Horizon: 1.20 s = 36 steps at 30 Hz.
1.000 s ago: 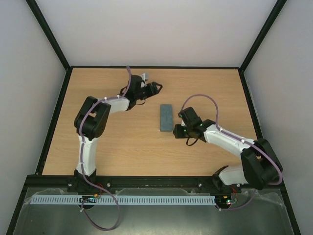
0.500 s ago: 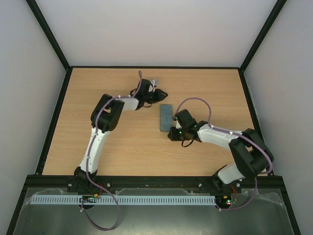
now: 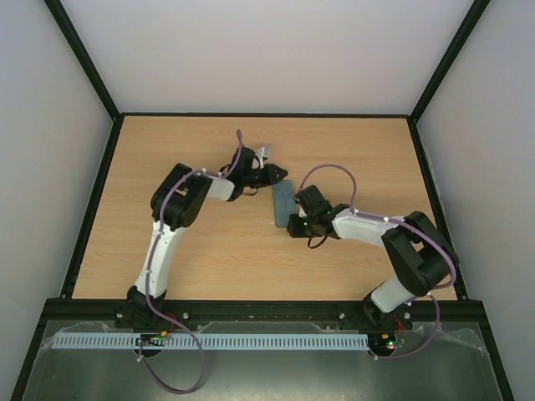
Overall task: Organize the sunglasses
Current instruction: Adjust the sunglasses case at the center of the board.
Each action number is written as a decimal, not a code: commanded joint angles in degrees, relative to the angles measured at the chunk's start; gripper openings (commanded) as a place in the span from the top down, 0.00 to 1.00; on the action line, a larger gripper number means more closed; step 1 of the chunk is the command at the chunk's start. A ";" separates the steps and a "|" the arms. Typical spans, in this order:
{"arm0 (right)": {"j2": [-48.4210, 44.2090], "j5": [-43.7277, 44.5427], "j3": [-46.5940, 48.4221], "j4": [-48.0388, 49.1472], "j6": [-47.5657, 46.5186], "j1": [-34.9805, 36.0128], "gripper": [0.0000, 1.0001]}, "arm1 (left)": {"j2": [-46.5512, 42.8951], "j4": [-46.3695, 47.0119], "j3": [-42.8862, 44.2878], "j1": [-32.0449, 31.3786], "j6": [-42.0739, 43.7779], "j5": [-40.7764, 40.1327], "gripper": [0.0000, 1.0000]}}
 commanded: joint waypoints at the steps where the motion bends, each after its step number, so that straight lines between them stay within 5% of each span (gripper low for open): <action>1: 1.34 3.95 2.29 -2.89 -0.42 -0.35 0.75 | -3.27 4.15 -7.51 0.18 -0.61 0.20 0.75; 18: 4.76 6.33 9.45 -5.15 -2.11 -5.37 0.75 | -15.92 14.27 -30.82 1.71 -2.13 -2.86 0.77; 36: 14.13 4.36 21.72 -6.90 -2.55 -6.34 0.75 | -21.19 14.25 -39.75 3.46 -1.35 -5.71 0.78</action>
